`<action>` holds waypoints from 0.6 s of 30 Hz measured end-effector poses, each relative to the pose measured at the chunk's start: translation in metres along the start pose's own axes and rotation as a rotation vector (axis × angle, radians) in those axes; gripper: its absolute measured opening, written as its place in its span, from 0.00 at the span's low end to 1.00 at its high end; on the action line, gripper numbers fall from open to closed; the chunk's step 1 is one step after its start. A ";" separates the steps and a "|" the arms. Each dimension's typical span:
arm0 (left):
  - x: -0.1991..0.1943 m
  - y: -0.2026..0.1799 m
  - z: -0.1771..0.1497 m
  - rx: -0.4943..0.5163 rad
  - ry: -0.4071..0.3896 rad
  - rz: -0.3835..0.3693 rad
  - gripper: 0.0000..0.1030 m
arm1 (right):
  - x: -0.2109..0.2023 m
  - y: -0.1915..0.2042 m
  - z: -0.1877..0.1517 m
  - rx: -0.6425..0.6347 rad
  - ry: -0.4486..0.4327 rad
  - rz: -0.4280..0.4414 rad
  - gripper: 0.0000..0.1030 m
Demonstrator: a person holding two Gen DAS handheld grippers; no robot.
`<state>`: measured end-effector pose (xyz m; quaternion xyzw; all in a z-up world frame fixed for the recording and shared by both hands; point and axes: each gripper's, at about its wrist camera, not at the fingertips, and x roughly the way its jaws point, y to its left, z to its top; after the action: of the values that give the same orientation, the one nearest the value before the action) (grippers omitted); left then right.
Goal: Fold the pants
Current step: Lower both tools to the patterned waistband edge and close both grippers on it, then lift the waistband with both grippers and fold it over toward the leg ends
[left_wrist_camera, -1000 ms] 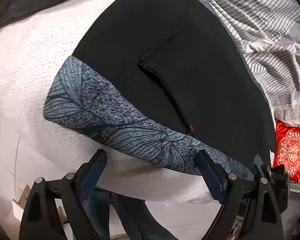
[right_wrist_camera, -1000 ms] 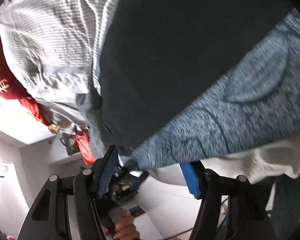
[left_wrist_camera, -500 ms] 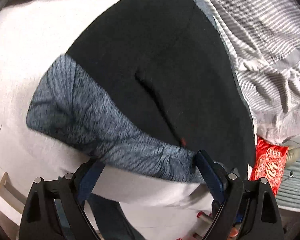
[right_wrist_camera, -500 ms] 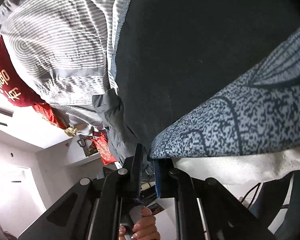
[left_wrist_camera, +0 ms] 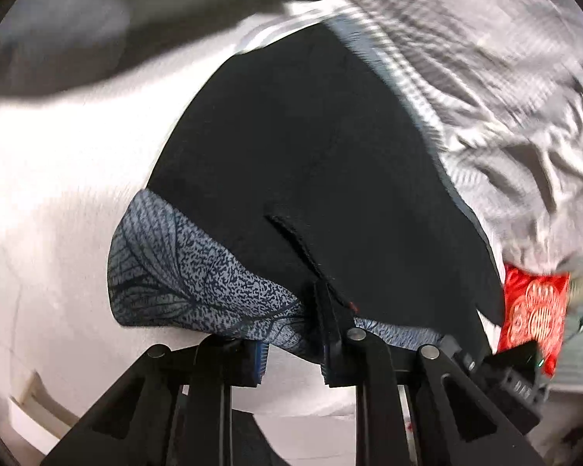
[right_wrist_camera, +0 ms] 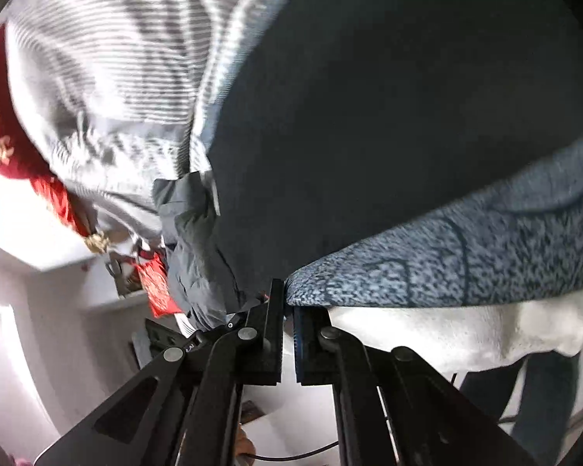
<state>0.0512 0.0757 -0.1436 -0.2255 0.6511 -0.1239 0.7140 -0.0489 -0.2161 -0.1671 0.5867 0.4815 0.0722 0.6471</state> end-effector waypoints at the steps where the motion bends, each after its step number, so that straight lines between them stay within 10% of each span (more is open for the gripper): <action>1: -0.005 -0.009 0.004 0.022 -0.006 -0.004 0.21 | -0.004 0.005 0.003 -0.009 -0.003 -0.002 0.04; 18: 0.001 -0.131 0.126 0.235 -0.091 0.083 0.21 | 0.003 0.080 0.141 -0.088 0.119 -0.051 0.04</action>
<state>0.1909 -0.0184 -0.0745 -0.1184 0.6078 -0.1594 0.7689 0.0902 -0.2871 -0.1243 0.5397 0.5303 0.1116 0.6442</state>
